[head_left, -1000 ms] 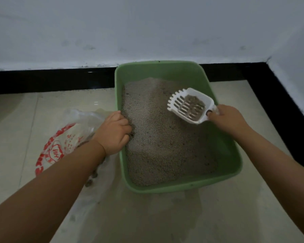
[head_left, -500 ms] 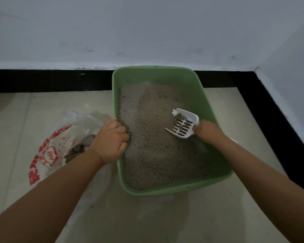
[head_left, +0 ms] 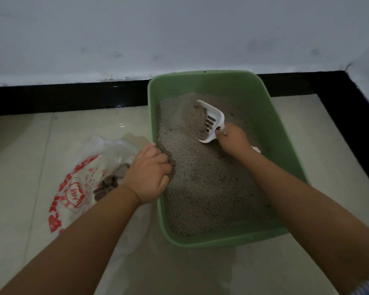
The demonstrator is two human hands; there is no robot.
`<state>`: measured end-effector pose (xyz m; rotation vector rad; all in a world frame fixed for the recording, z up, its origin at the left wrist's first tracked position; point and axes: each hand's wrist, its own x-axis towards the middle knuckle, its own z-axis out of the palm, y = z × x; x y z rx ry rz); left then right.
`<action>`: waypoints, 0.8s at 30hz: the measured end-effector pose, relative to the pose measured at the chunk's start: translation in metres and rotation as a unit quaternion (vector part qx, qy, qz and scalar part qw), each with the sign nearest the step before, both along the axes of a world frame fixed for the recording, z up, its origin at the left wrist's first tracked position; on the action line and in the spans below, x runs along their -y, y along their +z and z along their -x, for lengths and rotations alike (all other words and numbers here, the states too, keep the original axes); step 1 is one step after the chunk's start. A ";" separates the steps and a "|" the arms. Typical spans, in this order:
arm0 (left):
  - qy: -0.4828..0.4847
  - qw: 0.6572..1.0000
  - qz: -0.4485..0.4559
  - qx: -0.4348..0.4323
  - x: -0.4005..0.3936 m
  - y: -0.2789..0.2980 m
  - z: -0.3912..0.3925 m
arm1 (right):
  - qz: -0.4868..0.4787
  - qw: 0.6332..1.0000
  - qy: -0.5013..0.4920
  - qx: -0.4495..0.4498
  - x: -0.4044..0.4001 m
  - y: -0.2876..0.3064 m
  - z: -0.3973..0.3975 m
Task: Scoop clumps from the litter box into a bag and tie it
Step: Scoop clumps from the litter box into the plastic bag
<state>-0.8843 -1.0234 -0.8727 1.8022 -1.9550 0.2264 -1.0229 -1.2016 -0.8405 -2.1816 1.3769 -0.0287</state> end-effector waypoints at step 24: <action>0.064 0.997 -0.043 0.016 -0.038 0.028 0.003 | -0.027 0.999 -0.020 0.030 -0.060 0.056 0.081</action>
